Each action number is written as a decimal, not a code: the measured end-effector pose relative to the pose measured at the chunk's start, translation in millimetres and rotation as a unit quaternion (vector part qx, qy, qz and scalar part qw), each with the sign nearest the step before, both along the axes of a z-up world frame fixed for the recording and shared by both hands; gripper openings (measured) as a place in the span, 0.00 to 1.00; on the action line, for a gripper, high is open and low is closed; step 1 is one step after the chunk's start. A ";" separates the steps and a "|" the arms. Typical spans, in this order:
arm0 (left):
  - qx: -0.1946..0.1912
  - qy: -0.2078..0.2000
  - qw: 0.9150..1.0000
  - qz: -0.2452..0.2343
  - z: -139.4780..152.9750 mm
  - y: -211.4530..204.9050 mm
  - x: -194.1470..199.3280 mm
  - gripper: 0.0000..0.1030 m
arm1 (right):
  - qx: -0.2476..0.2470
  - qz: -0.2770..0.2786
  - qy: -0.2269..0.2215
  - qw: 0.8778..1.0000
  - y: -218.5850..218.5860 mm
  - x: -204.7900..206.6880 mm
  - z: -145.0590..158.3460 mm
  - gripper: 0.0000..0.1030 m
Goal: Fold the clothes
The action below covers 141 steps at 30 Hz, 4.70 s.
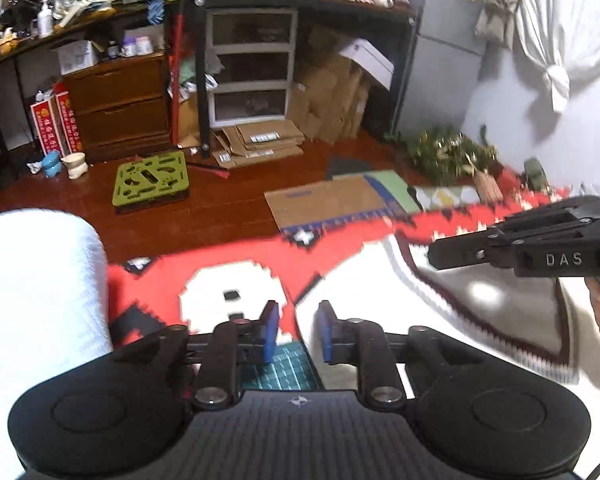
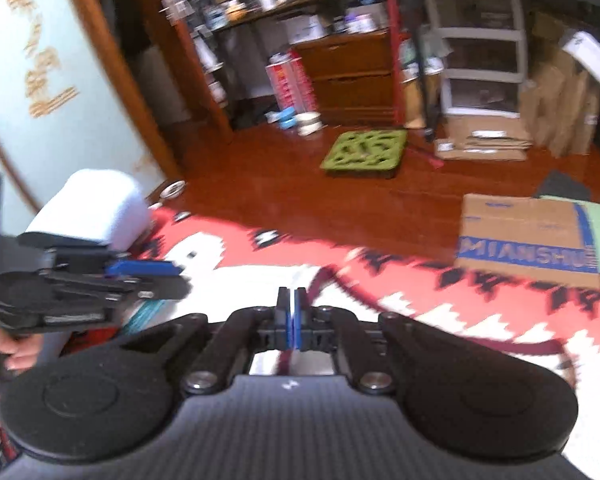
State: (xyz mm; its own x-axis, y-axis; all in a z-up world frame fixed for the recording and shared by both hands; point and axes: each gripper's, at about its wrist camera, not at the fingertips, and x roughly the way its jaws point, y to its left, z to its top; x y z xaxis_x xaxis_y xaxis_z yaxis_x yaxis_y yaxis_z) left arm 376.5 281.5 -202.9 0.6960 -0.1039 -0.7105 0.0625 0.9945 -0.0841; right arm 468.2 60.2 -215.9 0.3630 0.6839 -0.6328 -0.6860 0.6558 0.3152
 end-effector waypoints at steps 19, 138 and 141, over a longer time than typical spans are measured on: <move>-0.163 0.020 0.986 0.023 -7.8 16.3 13.5 0.21 | -0.018 -0.005 -0.007 1.000 12.5 -10.6 -15.1 0.05; -0.012 -0.027 0.992 -0.120 -0.4 -41.0 65.7 0.33 | -0.120 -0.097 -0.102 0.983 -142.8 31.0 0.2 0.21; 0.002 -0.018 0.991 -0.130 -9.4 -39.7 67.0 0.37 | -0.121 -0.074 -0.099 0.985 -134.1 37.6 -7.6 0.21</move>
